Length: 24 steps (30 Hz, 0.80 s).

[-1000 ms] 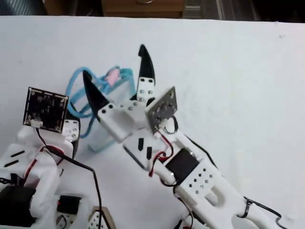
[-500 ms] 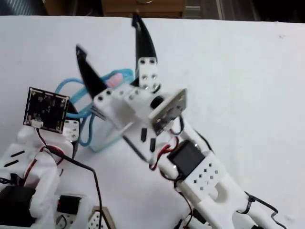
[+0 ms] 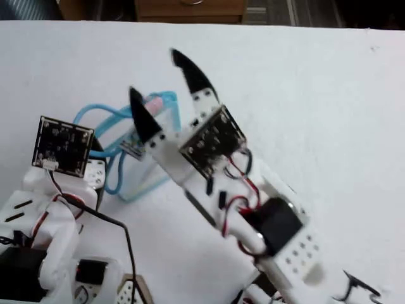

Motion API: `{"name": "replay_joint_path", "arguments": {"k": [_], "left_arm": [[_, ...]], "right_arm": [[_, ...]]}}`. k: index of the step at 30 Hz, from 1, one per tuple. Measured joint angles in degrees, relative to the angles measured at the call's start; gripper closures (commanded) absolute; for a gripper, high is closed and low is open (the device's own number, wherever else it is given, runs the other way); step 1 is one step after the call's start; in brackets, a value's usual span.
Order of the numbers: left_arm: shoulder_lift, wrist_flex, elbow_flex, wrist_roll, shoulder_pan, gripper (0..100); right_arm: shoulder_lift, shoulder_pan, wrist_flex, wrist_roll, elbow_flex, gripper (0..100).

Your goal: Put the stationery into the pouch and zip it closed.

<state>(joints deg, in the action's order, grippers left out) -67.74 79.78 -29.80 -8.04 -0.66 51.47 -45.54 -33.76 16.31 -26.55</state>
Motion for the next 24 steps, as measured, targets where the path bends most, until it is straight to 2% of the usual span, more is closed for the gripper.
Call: {"name": "replay_joint_path", "arguments": {"k": [4, 11, 16, 19, 24], "left_arm": [[0.00, 0.00, 0.00, 0.00, 0.00, 98], [0.00, 0.00, 0.00, 0.00, 0.00, 98], [0.00, 0.00, 0.00, 0.00, 0.00, 98], [0.00, 0.00, 0.00, 0.00, 0.00, 98], [0.00, 0.00, 0.00, 0.00, 0.00, 98]], "right_arm": [[6.86, 0.62, -5.63, 7.74, -6.95, 68.5], [19.43, 0.53, -5.80, 17.41, -28.04, 68.3], [24.53, 0.44, 4.40, 20.04, -37.89, 66.2], [25.32, -1.67, 9.23, 21.01, -38.59, 62.8], [25.49, -5.54, 12.92, 21.36, -38.68, 62.7]]}}
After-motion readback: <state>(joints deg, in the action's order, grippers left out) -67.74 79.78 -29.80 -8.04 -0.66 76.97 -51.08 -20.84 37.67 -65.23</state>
